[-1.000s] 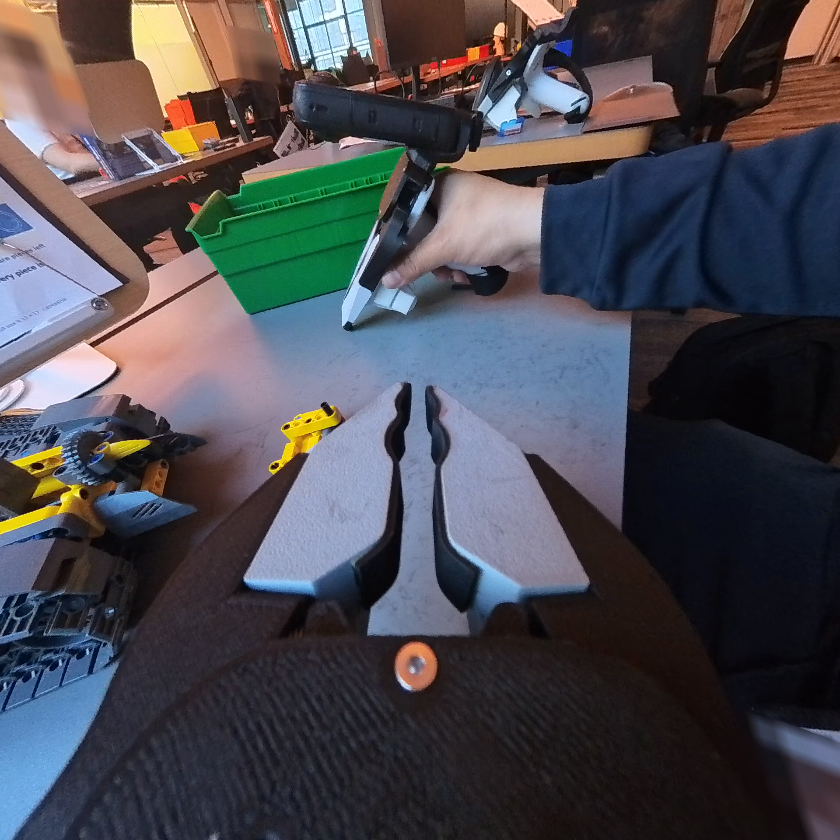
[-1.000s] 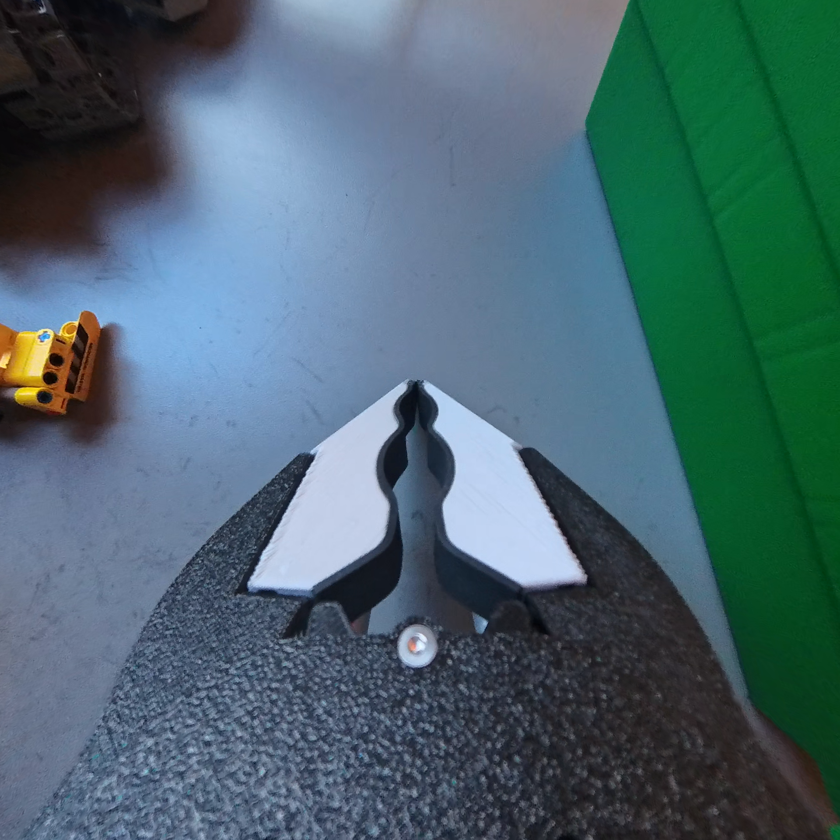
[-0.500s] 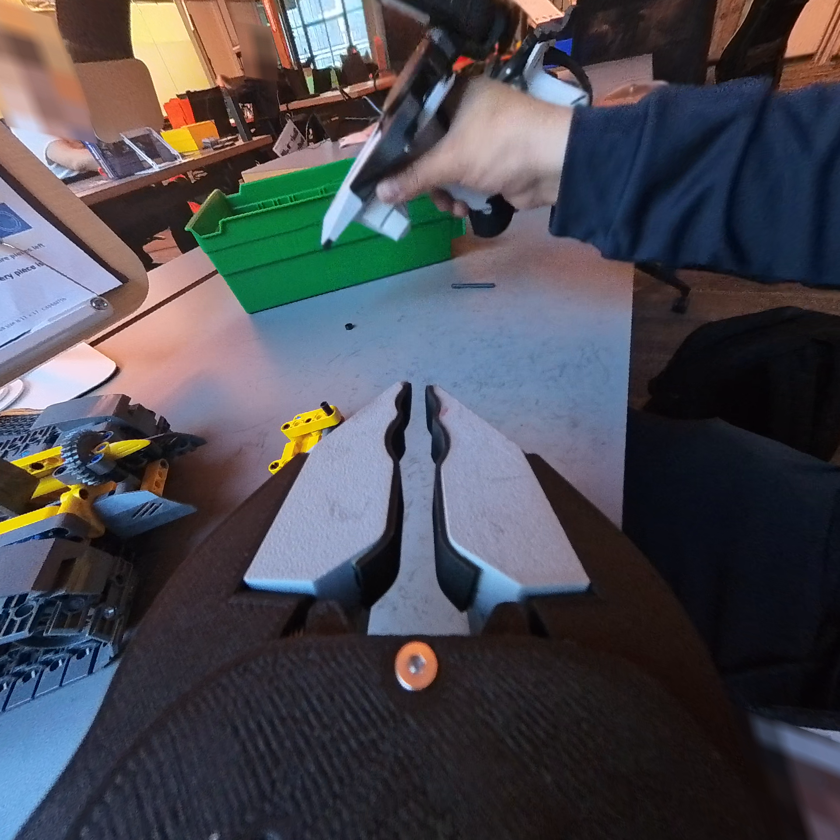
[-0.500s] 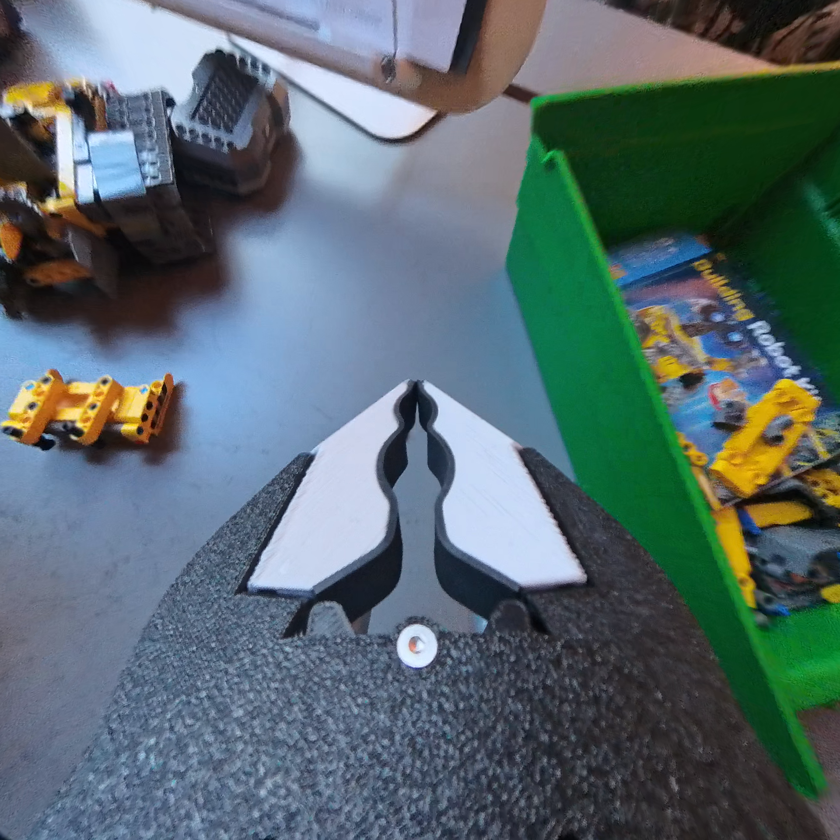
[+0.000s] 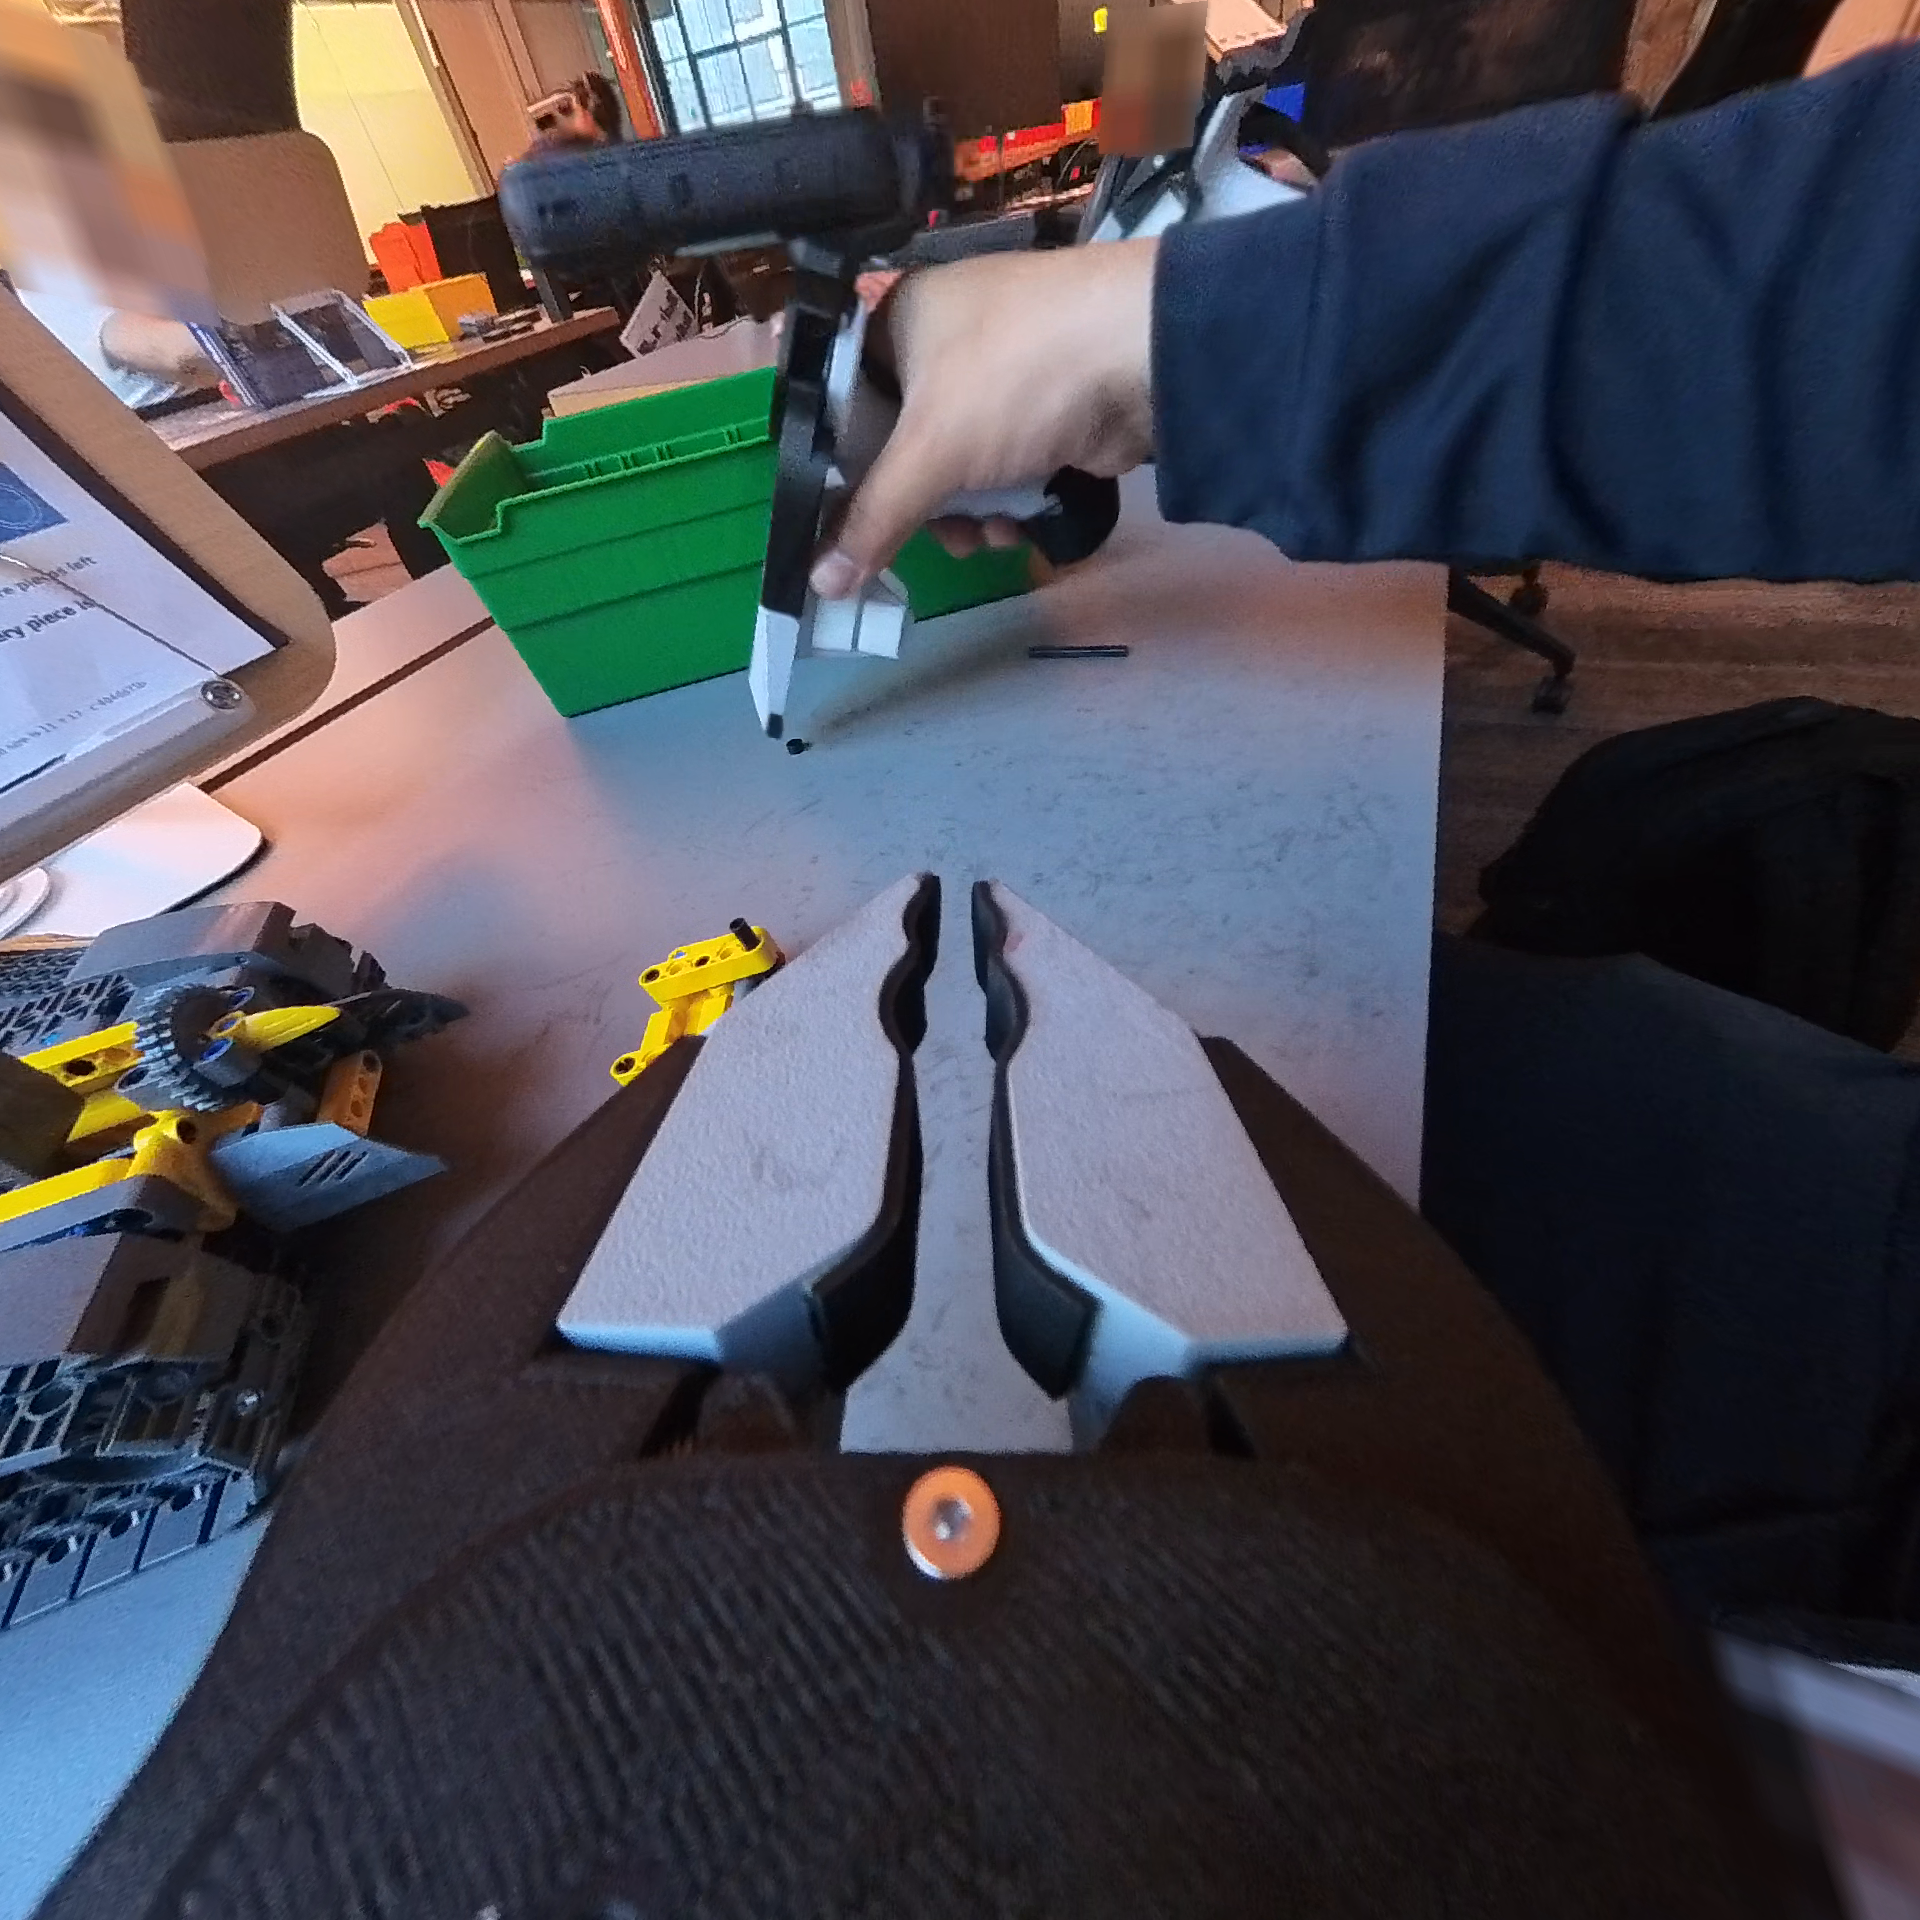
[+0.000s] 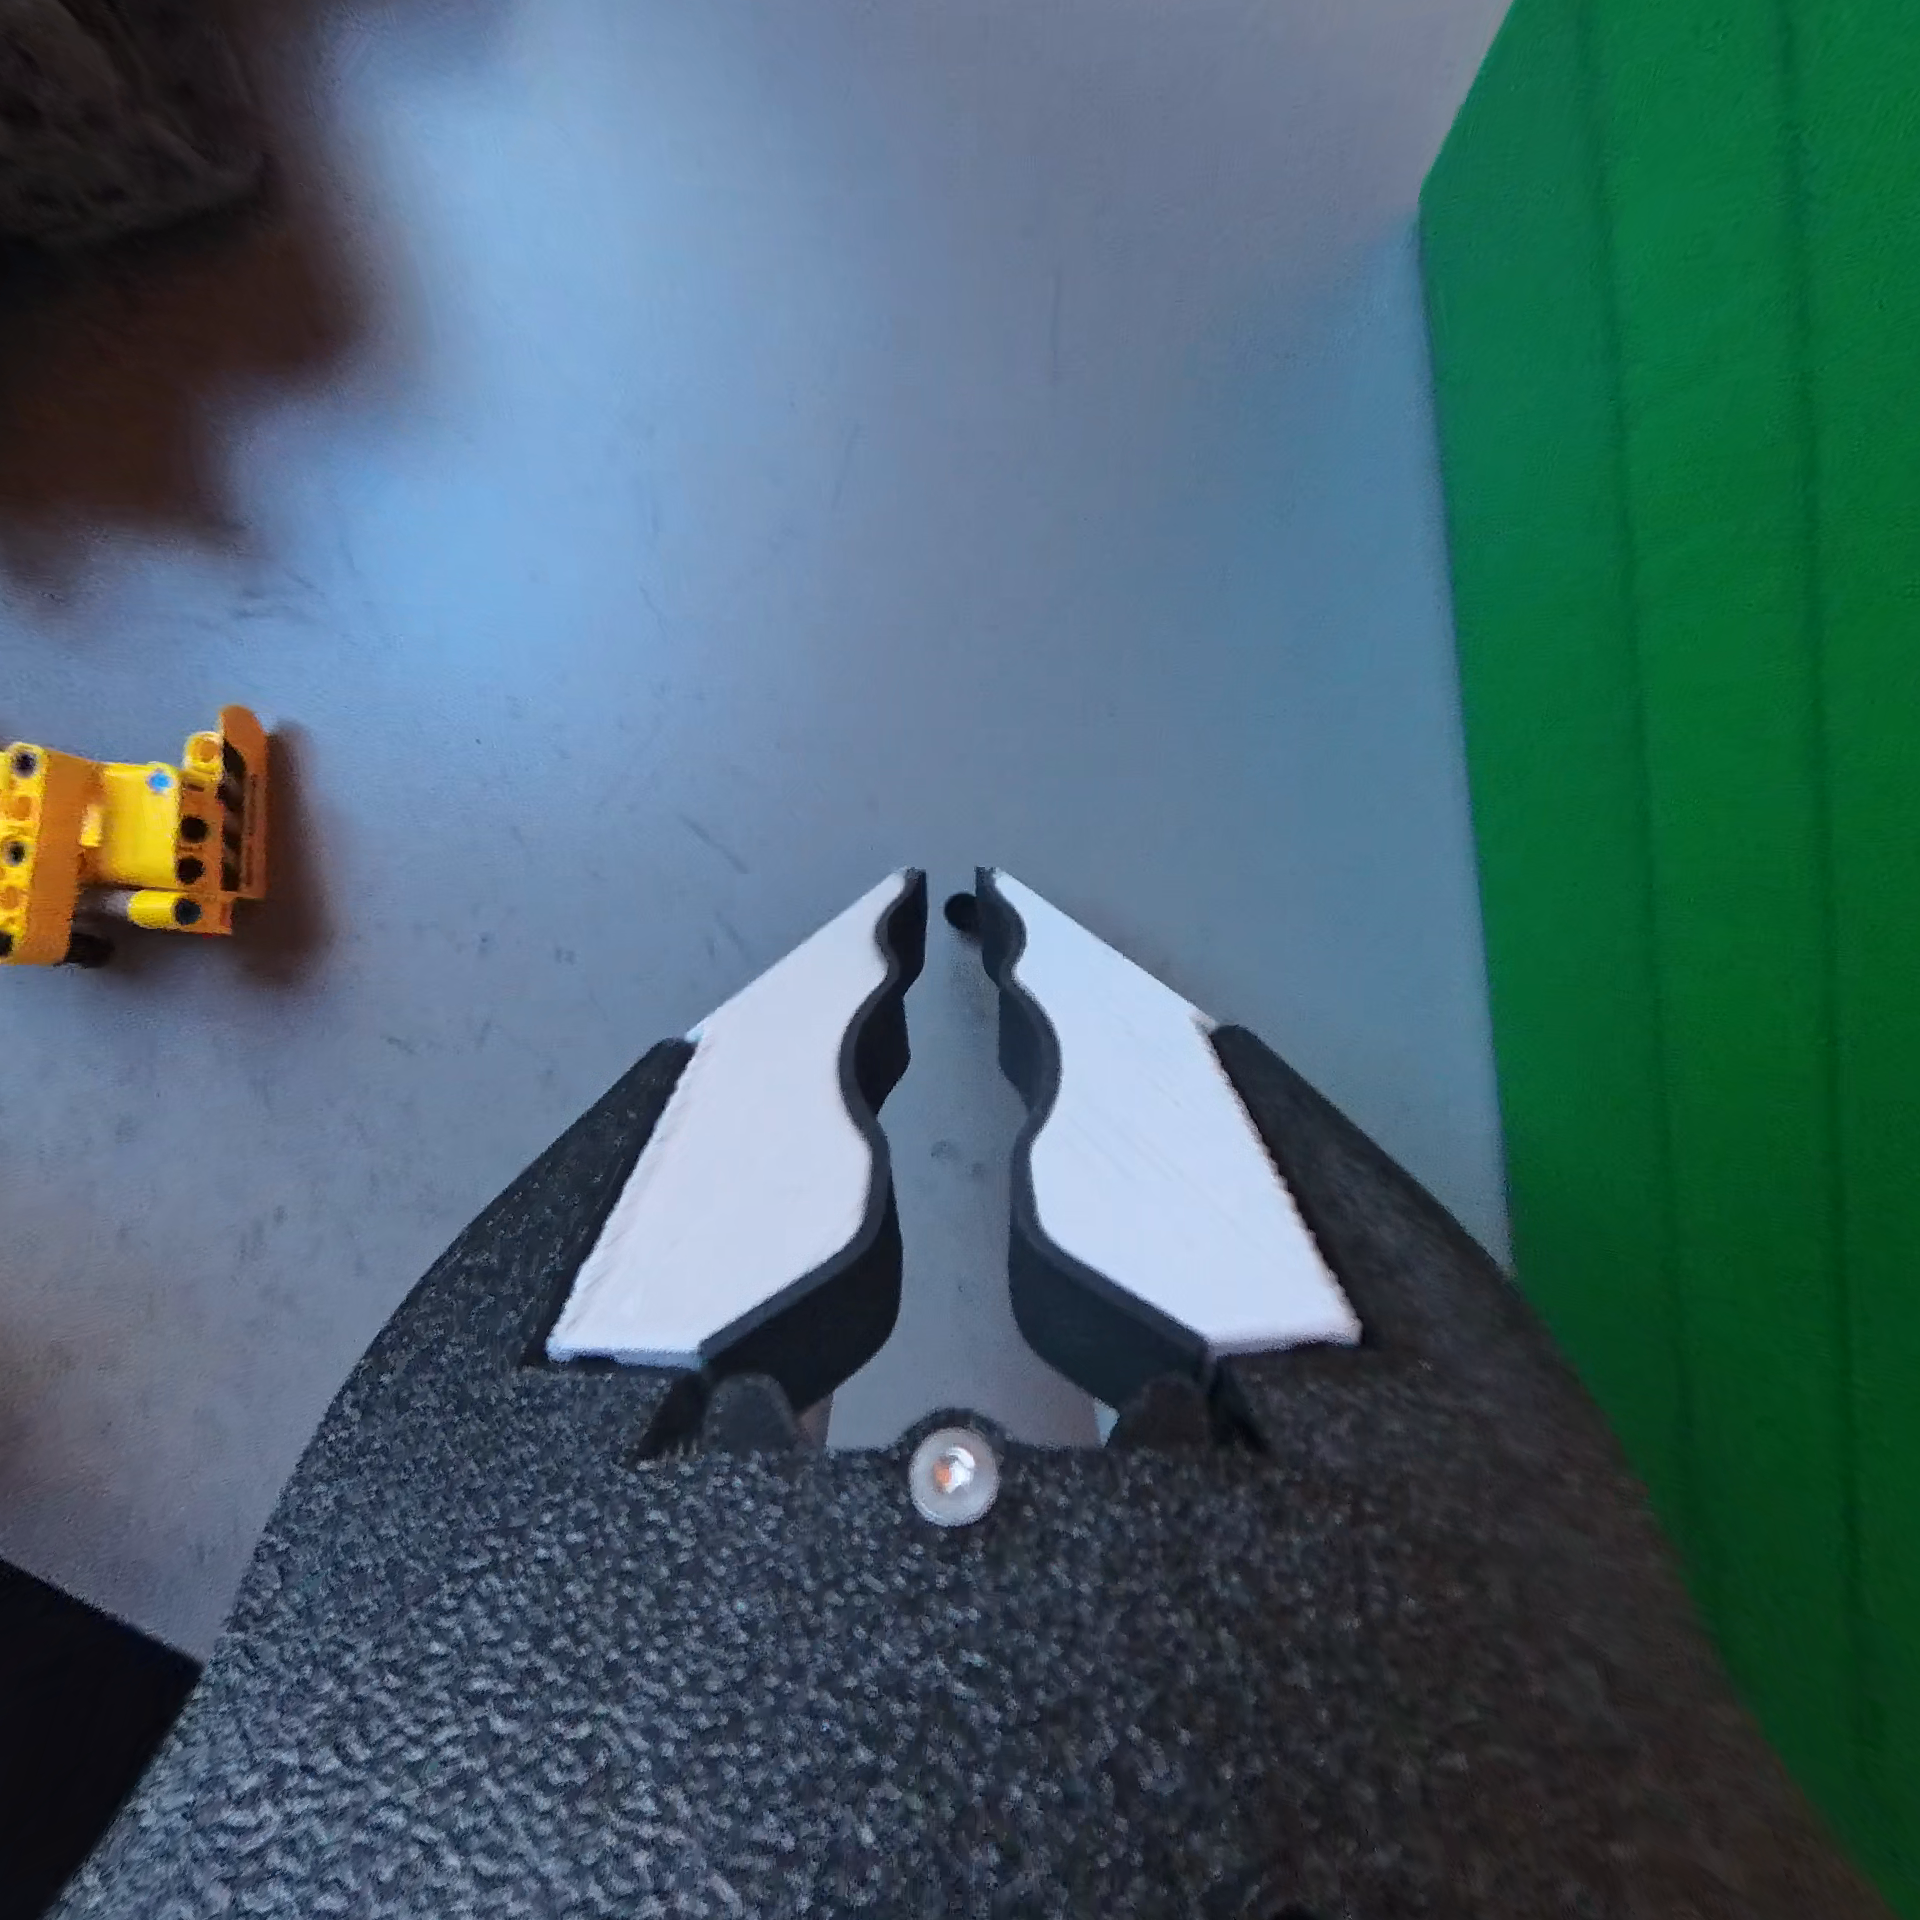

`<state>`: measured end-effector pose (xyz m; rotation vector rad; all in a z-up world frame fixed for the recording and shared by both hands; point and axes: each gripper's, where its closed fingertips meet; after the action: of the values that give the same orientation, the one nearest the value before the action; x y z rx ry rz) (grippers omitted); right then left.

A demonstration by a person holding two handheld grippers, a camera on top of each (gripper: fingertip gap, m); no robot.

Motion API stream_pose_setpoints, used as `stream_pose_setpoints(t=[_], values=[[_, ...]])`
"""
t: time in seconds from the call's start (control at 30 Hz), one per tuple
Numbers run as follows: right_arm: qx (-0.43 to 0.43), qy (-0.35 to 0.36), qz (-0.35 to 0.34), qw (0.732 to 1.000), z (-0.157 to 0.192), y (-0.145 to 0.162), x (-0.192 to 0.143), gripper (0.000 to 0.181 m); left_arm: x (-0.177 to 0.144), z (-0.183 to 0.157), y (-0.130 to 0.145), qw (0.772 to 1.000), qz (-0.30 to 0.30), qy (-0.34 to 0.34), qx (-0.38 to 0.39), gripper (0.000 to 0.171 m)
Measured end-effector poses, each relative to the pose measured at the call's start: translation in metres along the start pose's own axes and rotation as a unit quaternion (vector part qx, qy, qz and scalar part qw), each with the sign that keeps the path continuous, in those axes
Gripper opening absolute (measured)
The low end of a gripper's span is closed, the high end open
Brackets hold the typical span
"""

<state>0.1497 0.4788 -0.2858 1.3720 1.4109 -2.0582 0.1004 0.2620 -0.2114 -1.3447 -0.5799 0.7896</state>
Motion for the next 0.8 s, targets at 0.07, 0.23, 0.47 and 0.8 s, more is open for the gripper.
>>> stream_pose_setpoints(t=[0.07, 0.23, 0.47, 0.8], values=[[-0.004, 0.003, 0.036, 0.999, -0.001, 0.006, 0.003, 0.006, 0.000, 0.000, 0.000, 1.000, 0.000, 0.001, -0.001, 0.003], [-0.013, 0.014, 0.064, 0.998, -0.003, 0.011, 0.006, 0.007, 0.000, 0.000, 0.000, 1.000, -0.001, 0.002, -0.001, 0.003], [-0.007, 0.010, 0.060, 0.998, -0.001, 0.013, 0.007, 0.004, 0.000, -0.001, 0.000, 1.000, -0.001, 0.002, 0.000, 0.003], [-0.031, 0.013, -0.063, 0.997, 0.000, -0.032, -0.034, 0.004, 0.000, -0.001, 0.000, 1.000, -0.001, 0.002, 0.000, 0.003]])
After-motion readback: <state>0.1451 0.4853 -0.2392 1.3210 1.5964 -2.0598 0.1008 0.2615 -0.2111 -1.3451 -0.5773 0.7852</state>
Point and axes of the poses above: each gripper's, where its closed fingertips meet, x out along the fingers, y out of its underside, z = x × y across the jaws, and after that the axes turned 8 degrees about -z, right-handed
